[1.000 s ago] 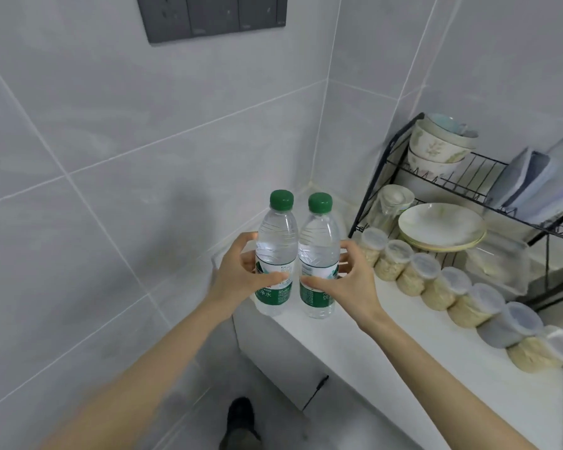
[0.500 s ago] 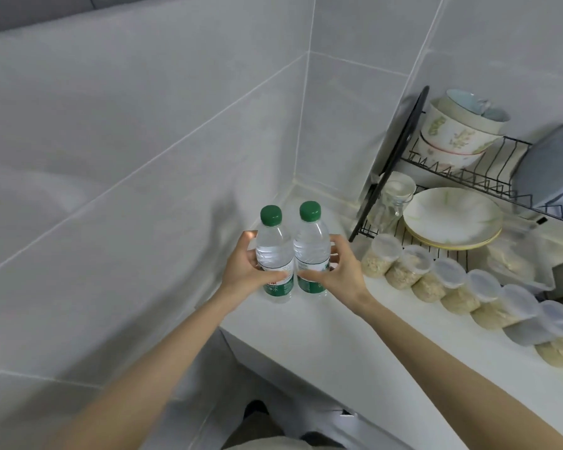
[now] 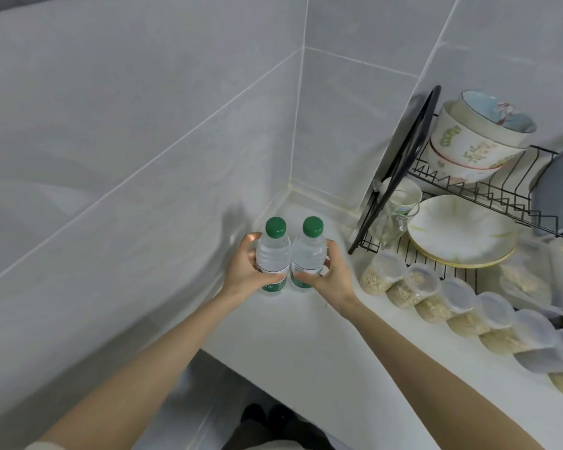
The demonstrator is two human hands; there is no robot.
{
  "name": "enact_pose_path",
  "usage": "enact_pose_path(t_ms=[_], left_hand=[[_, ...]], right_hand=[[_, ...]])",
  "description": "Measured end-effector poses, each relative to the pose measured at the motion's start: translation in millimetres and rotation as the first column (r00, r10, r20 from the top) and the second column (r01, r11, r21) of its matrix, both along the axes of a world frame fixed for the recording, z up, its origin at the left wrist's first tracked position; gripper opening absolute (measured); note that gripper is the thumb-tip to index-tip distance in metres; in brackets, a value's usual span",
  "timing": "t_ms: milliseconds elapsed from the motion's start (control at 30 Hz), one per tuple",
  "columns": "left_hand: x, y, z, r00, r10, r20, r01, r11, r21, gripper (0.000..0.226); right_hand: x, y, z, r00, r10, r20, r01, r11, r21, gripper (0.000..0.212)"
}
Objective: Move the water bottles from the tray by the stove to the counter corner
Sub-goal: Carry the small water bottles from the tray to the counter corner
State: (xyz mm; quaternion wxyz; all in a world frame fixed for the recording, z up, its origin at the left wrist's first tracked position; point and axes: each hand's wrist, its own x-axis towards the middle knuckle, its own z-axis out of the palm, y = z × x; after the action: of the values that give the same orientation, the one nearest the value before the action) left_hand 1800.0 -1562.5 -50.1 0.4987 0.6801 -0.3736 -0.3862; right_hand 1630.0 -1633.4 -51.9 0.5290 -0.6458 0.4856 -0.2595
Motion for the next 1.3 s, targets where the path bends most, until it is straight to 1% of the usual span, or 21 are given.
enact_pose_path(t_ms=[133,300,400,467,533,567,600,667,700,733,767,833,867,900,967,1033,1133,1200,1300], left_hand=[[0,1,-1,0.999,-0.045,0.026,0.044,0.999,0.016,0.077],[0,8,1,0.998,-0.061,0.013,0.061,0.998,-0.007,0.071],[0,12,3,0.998,-0.065,0.009,0.065,0.998,-0.016,0.072],[2,14,10,0.998,-0.055,0.006,0.056,0.998,-0.041,0.071],[5,15,26,0.998,-0.045,0.035,0.049,0.994,-0.101,0.068],[6,14,37,0.997,-0.040,0.063,0.048,0.990,-0.134,0.067],[9,13,48,0.994,-0.039,0.103,0.055,0.986,-0.159,0.066],[12,9,68,0.965,-0.055,0.255,0.102,0.979,-0.175,0.059],[14,7,75,0.934,-0.081,0.349,0.142,0.978,-0.153,0.055],[15,5,80,0.894,-0.116,0.433,0.181,0.977,-0.113,0.052],[15,3,83,0.849,-0.151,0.507,0.211,0.975,-0.064,0.049],[14,-2,84,0.752,-0.197,0.629,0.242,0.970,0.014,0.041],[13,-3,84,0.723,-0.201,0.661,0.246,0.969,0.026,0.038],[13,-5,84,0.717,-0.203,0.667,0.249,0.968,0.026,0.037],[13,-6,87,0.744,-0.208,0.635,0.242,0.970,0.034,0.035],[14,-6,90,0.767,-0.224,0.601,0.242,0.969,0.052,0.033],[14,-8,91,0.761,-0.245,0.601,0.267,0.962,0.054,0.032],[14,-10,89,0.754,-0.246,0.610,0.266,0.962,0.060,0.033],[15,-11,88,0.761,-0.254,0.597,0.265,0.962,0.071,0.031]], right_hand=[[-6,-9,-2,0.998,0.059,-0.008,-0.058,0.997,0.043,0.068],[-15,-19,1,0.985,0.132,-0.112,-0.133,0.991,-0.006,0.069],[-21,-24,14,0.966,0.190,-0.173,-0.197,0.980,-0.025,0.070],[-24,-27,29,0.962,0.211,-0.174,-0.226,0.971,-0.075,0.069],[-27,-29,48,0.963,0.221,-0.151,-0.247,0.952,-0.181,0.067],[-28,-30,59,0.955,0.249,-0.159,-0.283,0.927,-0.245,0.065],[-28,-33,69,0.933,0.295,-0.205,-0.348,0.885,-0.310,0.063],[-25,-41,84,0.839,0.379,-0.391,-0.525,0.753,-0.397,0.058],[-22,-45,89,0.784,0.393,-0.481,-0.596,0.691,-0.409,0.056],[-20,-50,92,0.739,0.389,-0.550,-0.644,0.649,-0.406,0.053],[-17,-53,97,0.704,0.383,-0.599,-0.676,0.620,-0.399,0.049],[-12,-59,108,0.656,0.390,-0.646,-0.715,0.595,-0.367,0.041],[-9,-62,114,0.639,0.403,-0.655,-0.730,0.586,-0.352,0.038],[-8,-65,119,0.627,0.414,-0.660,-0.741,0.579,-0.340,0.036],[-6,-72,123,0.628,0.412,-0.660,-0.740,0.578,-0.344,0.033],[-4,-80,122,0.655,0.381,-0.652,-0.711,0.604,-0.361,0.030],[2,-96,119,0.726,0.295,-0.621,-0.613,0.687,-0.390,0.026],[9,-105,116,0.783,0.242,-0.573,-0.522,0.757,-0.394,0.029],[21,-123,114,0.829,0.171,-0.533,-0.422,0.816,-0.395,0.031]])
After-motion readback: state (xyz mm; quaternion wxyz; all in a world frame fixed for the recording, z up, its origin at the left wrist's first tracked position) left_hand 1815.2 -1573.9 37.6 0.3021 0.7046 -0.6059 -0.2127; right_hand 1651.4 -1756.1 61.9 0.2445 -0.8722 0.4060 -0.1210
